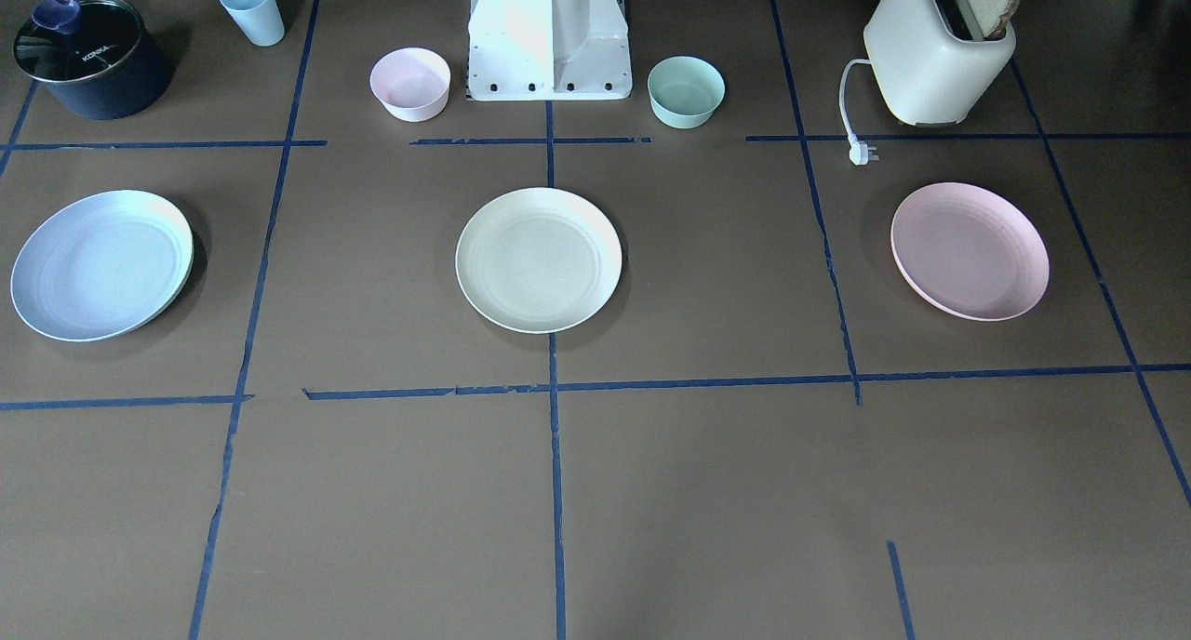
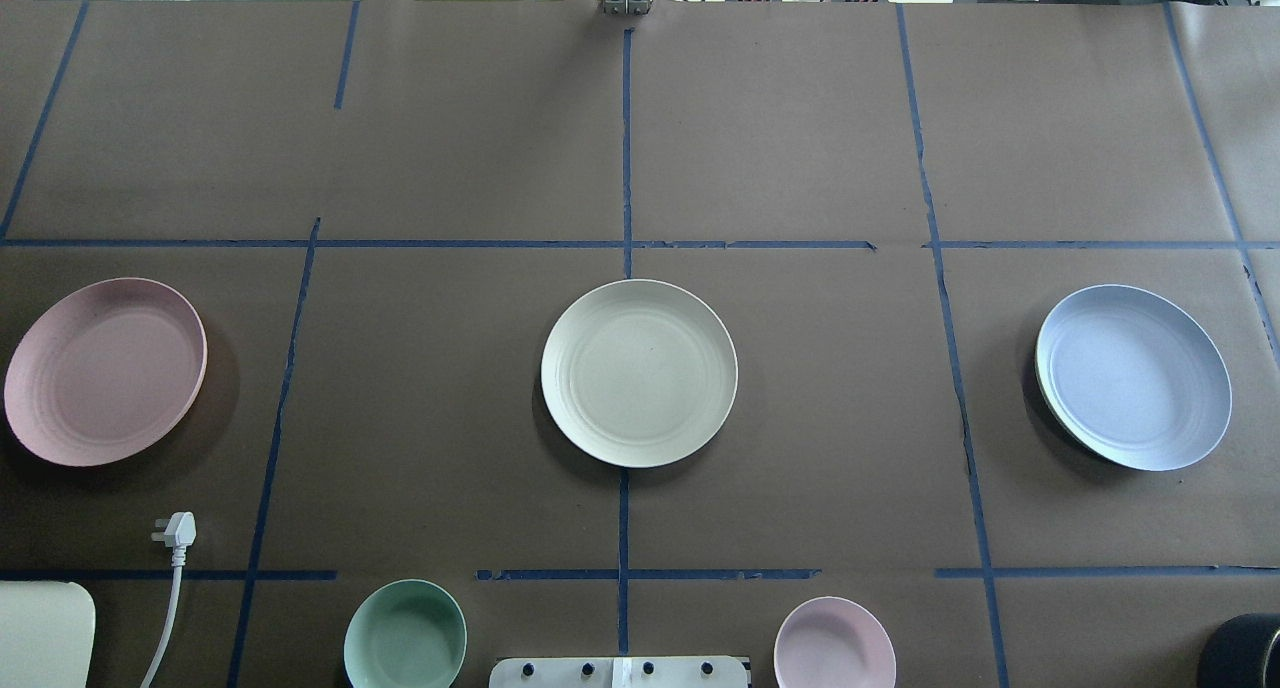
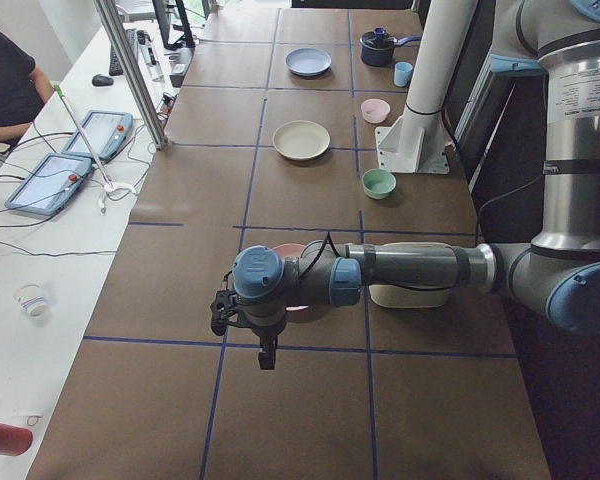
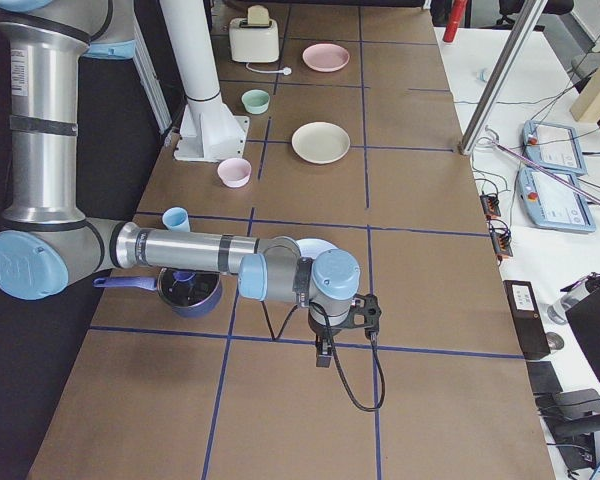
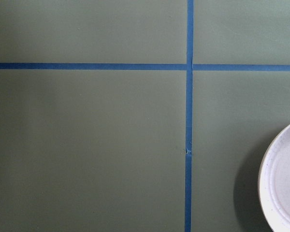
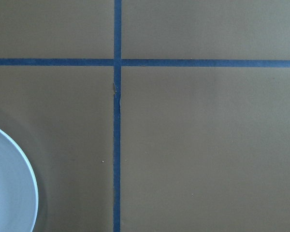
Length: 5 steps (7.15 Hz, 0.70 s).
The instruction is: Stack three plates with pink and blue
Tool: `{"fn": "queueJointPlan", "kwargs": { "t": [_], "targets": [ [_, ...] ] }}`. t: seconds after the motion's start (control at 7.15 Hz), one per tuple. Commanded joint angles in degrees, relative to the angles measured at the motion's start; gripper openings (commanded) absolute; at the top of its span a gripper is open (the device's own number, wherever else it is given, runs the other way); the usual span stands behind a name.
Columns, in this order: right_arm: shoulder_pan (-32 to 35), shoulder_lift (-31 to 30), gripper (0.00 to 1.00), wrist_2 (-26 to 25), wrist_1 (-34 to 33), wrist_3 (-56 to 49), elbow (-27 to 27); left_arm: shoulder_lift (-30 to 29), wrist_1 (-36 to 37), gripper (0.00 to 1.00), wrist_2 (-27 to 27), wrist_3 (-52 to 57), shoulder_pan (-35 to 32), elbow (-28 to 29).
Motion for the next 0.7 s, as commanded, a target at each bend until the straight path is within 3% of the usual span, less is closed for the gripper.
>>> {"fn": "queueJointPlan", "kwargs": {
  "t": [0.0,0.56],
  "targets": [
    [0.00,0.02,1.00,0.01,0.18,0.21,0.21,-0.02,0.00,1.00,0.00,0.00,0.09,-0.03],
    [0.00,0.02,1.00,0.01,0.53,0.65,0.13,-0.02,-0.70,1.00,-0.52,-0.17,0.18,0.23]
  ]
}}
